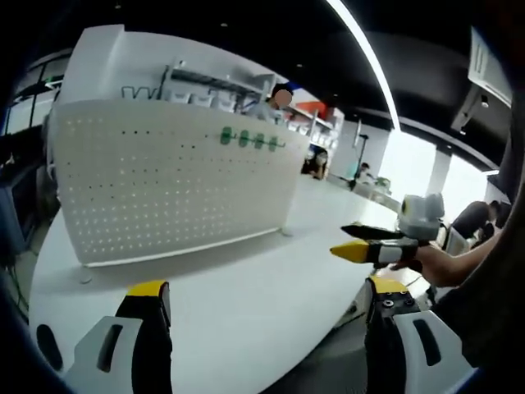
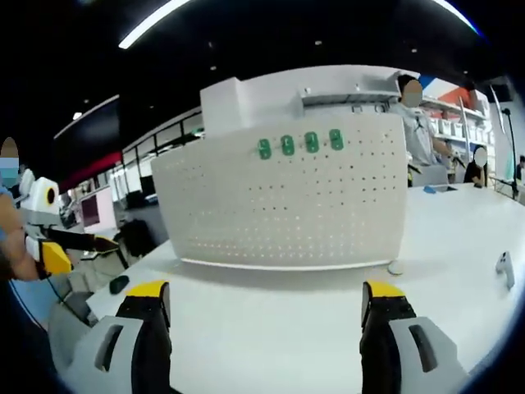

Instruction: Insert the hook assembly into the mounting plate slot until the hook locks in place.

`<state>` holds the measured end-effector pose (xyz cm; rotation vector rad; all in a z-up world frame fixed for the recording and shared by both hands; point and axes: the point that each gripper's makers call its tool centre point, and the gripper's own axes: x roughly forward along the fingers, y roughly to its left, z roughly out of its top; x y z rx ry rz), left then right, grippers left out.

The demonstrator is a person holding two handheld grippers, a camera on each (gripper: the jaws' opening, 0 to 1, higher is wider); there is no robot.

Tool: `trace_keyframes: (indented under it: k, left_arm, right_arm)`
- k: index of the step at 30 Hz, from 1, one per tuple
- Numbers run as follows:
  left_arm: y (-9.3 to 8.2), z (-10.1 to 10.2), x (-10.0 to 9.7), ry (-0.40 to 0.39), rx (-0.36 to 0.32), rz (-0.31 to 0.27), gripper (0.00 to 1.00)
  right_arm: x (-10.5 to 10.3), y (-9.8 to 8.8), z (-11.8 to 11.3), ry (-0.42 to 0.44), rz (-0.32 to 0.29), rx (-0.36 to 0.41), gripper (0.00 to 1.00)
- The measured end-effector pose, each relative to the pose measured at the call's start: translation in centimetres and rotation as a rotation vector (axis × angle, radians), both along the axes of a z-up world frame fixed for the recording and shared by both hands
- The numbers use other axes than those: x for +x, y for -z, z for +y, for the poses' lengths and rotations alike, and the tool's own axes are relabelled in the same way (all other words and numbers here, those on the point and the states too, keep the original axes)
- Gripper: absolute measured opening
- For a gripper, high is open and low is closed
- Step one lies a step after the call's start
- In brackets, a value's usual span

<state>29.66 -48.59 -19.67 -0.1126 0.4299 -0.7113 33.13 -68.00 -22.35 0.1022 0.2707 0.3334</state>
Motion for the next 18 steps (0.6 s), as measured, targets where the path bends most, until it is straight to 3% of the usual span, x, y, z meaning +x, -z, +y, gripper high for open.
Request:
trace_keyframes:
  k: [18]
  left_arm:
    - [-0.1, 0.2, -0.4, -0.001, 0.000, -0.004, 1.00]
  right_arm:
    - [-1.3, 0.2, 1.1, -0.027, 0.008, -0.005, 1.00]
